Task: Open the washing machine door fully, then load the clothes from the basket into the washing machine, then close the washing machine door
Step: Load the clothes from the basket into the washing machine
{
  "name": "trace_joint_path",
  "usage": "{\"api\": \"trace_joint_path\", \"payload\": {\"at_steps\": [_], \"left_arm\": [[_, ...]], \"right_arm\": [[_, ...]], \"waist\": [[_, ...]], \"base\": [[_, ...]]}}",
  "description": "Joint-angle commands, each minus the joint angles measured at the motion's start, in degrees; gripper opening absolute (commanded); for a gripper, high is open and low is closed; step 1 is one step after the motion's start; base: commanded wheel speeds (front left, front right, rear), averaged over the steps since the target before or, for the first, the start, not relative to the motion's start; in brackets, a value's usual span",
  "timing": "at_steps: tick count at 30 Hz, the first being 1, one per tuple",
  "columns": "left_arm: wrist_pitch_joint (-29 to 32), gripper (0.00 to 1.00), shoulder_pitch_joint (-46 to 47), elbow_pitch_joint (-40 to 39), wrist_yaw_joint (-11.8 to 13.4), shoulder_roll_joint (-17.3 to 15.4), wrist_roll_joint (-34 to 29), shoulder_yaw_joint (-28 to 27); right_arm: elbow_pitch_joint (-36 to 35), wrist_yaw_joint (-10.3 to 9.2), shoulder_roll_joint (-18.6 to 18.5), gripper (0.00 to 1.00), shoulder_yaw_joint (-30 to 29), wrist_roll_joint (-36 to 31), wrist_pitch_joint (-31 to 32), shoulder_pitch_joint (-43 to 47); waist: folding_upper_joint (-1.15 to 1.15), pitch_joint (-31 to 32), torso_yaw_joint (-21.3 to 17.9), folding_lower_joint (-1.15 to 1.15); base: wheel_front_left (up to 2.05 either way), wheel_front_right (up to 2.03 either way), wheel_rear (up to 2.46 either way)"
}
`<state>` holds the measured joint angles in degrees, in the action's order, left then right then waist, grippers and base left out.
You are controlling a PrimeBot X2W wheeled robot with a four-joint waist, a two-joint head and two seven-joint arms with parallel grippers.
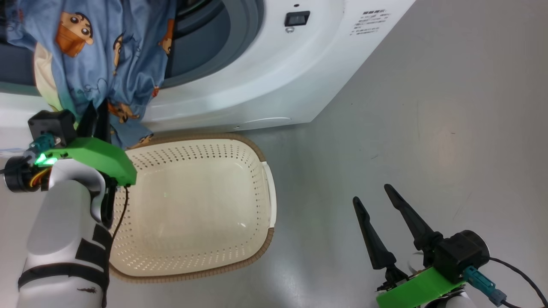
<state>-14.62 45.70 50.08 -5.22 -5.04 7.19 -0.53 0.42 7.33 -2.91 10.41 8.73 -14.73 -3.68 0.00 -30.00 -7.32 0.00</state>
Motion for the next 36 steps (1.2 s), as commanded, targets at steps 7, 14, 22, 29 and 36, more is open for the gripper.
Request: {"api": "trace_joint_path", "payload": {"at_steps": [7, 14, 22, 29, 36], "left_arm": [[-0.38, 0.0, 2.63, -2.3, 0.03, -1.02, -0.53, -1.73], [-0.38, 0.0, 2.45, -5.1, -1.46, 0.91, 1.98, -1.41], [-0.38, 0.0, 4.59, -6.93, -2.21, 1.9, 6.68, 1.67], [-0.38, 0.0, 10.99, -2.01, -2.24, -0.27, 7.42, 0.45], [-0.38, 0.0, 16.0, 3.29, -1.46, -2.67, 6.73, -1.05]], "right_arm": [[-1.19, 0.16, 0.03, 1.0, 0.99, -0.48, -0.27, -0.27], [-0.37, 0.16, 0.03, 1.0, 1.89, 0.05, -0.27, -0.17], [0.5, 0.16, 0.03, 1.0, 2.88, 0.17, -0.27, 0.57], [0.37, 0.16, 0.03, 1.0, 3.37, 0.6, -0.27, 1.24], [0.09, 0.16, 0.03, 1.0, 3.33, 1.16, -0.27, 3.3]], "waist": [[0.0, 0.28, 0.25, 0.0], [0.0, 1.46, 0.38, 0.0], [0.0, 2.57, 0.12, 0.0], [0.0, 2.22, -1.43, 0.0], [0.0, 2.69, -3.21, 0.0]], "base": [[0.0, 0.0, 0.0], [0.0, 0.0, 0.0], [0.0, 0.0, 0.0], [0.0, 0.0, 0.0], [0.0, 0.0, 0.0]]}}
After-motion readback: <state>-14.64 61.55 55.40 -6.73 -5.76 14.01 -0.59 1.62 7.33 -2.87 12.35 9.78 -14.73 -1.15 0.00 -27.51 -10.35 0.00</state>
